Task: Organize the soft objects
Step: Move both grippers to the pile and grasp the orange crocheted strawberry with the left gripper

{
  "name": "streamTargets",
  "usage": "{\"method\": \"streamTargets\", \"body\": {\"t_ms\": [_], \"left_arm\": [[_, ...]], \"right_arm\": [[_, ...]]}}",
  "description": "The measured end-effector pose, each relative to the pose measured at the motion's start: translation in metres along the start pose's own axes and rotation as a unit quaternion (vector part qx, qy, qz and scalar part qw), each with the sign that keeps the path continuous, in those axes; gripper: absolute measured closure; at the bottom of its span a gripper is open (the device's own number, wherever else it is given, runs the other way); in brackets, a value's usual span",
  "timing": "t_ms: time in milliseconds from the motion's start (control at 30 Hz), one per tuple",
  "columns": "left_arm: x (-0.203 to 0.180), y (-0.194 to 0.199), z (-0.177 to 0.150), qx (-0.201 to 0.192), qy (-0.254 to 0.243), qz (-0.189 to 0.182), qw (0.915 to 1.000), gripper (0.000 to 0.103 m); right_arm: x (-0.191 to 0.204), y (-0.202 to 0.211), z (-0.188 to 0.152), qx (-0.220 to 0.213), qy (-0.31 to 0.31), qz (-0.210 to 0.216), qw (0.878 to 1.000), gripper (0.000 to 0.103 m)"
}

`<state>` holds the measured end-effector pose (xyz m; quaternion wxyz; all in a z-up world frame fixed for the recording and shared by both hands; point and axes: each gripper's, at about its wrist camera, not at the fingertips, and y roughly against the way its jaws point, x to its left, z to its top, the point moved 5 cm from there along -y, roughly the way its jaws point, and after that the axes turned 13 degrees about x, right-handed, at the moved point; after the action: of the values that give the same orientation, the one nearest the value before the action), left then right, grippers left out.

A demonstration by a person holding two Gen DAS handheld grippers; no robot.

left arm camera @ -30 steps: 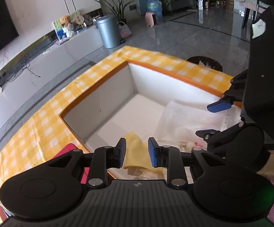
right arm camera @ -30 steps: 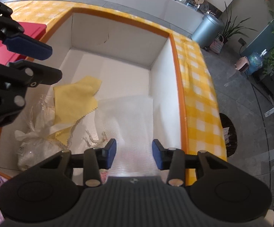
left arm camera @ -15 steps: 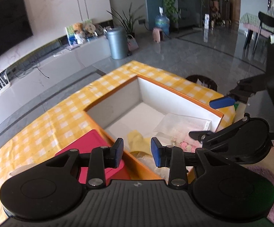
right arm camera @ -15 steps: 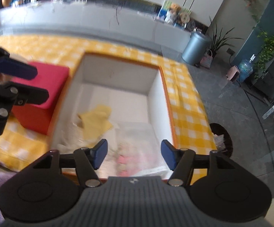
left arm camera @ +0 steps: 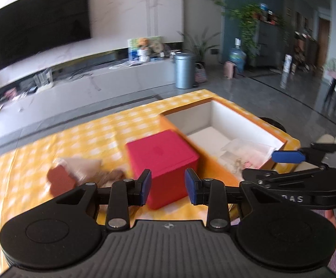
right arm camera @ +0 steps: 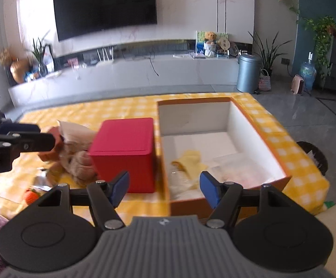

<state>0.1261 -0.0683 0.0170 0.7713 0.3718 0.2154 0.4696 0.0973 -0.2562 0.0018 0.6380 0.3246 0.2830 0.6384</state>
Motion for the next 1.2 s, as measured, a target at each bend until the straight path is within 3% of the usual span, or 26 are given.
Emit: {"method": "streamTargets", "body": {"t_ms": [233, 567, 700, 900, 1200], "left_arm": [[0.048, 0.006, -0.047, 0.016, 0.068, 0.032, 0.9971, 0.064], [0.106, 0.009, -0.116, 0.04, 0.168, 0.053, 0.9836, 0.064], [0.121, 0.006, -0.128, 0.046, 0.187, 0.046, 0.9803, 0.063], [0.136, -0.008, -0.134, 0.064, 0.203, 0.04, 0.9763, 0.052], [0.156, -0.052, -0.123, 0.123, 0.219, 0.043, 0.9669, 0.047]], "right_arm": [[0.032, -0.009, -0.029, -0.015, -0.014, 0.019, 1.0, 0.036], [0.08, -0.043, -0.053, 0.026, 0.034, 0.039, 0.998, 0.036], [0.095, -0.052, -0.053, 0.031, 0.058, 0.03, 0.997, 0.03], [0.116, -0.07, -0.049, 0.045, 0.08, 0.042, 0.995, 0.03], [0.142, -0.103, -0.037, 0.068, 0.11, 0.057, 0.99, 0.03]]}}
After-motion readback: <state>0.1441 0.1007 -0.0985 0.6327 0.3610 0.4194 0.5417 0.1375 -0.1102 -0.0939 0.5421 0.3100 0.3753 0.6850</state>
